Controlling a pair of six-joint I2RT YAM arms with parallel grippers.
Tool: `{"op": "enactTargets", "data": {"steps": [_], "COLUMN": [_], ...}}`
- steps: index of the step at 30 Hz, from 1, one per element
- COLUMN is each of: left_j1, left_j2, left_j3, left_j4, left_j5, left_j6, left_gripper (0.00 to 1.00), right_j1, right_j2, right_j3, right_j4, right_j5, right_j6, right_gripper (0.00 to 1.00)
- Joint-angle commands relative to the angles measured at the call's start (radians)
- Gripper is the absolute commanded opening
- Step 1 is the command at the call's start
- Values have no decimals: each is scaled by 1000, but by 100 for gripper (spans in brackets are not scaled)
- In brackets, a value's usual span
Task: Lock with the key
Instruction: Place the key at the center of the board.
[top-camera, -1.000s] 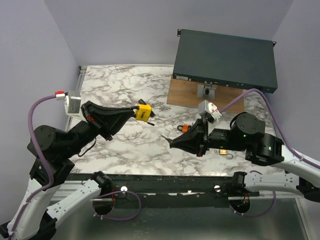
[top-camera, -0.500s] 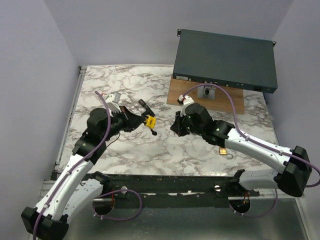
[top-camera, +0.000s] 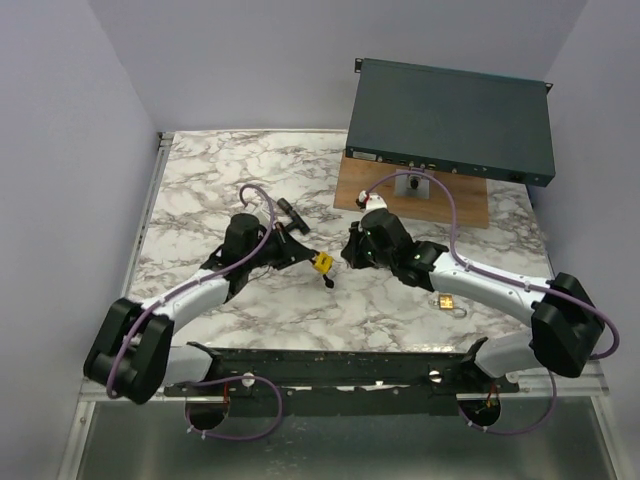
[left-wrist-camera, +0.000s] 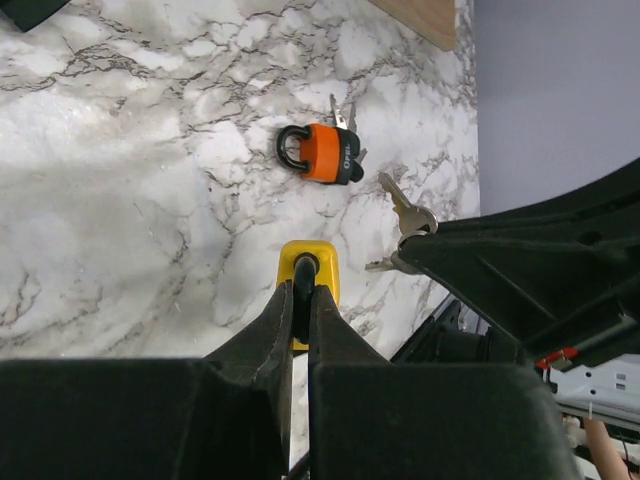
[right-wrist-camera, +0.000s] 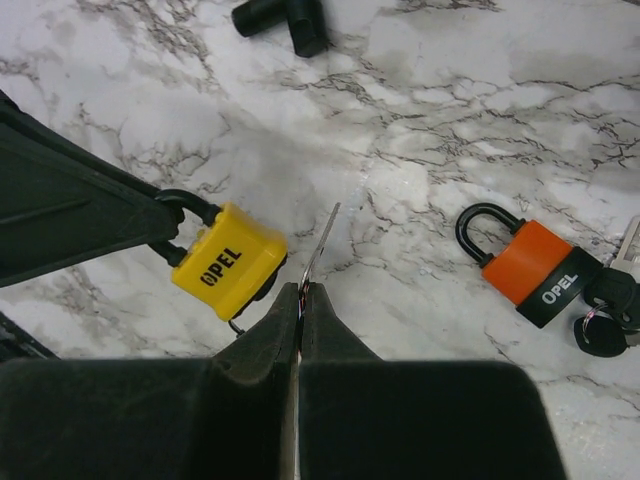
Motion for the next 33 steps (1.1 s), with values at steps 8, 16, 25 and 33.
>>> {"op": "enactTargets", "data": {"steps": [8, 16, 25, 33], "left_j1": [-12, -14, -14, -14], "left_j2": [370, 402, 416, 377], "left_j3": [82, 124, 170, 187], "left_j4": [308, 119, -26, -103], "left_j5": [53, -44, -112, -163], "left_j6": [-81, -2, 49, 72], "left_gripper": [0, 9, 20, 51], "right_j1": [-5, -5, -5, -5], "right_j2": [93, 172, 270, 305], "right_j3": [0, 13, 53, 75], "right_j4": [52, 62, 63, 66], "right_j5": [101, 77, 45, 24], "right_j6": [41, 53, 65, 93], "right_gripper": [1, 1, 1, 1]}}
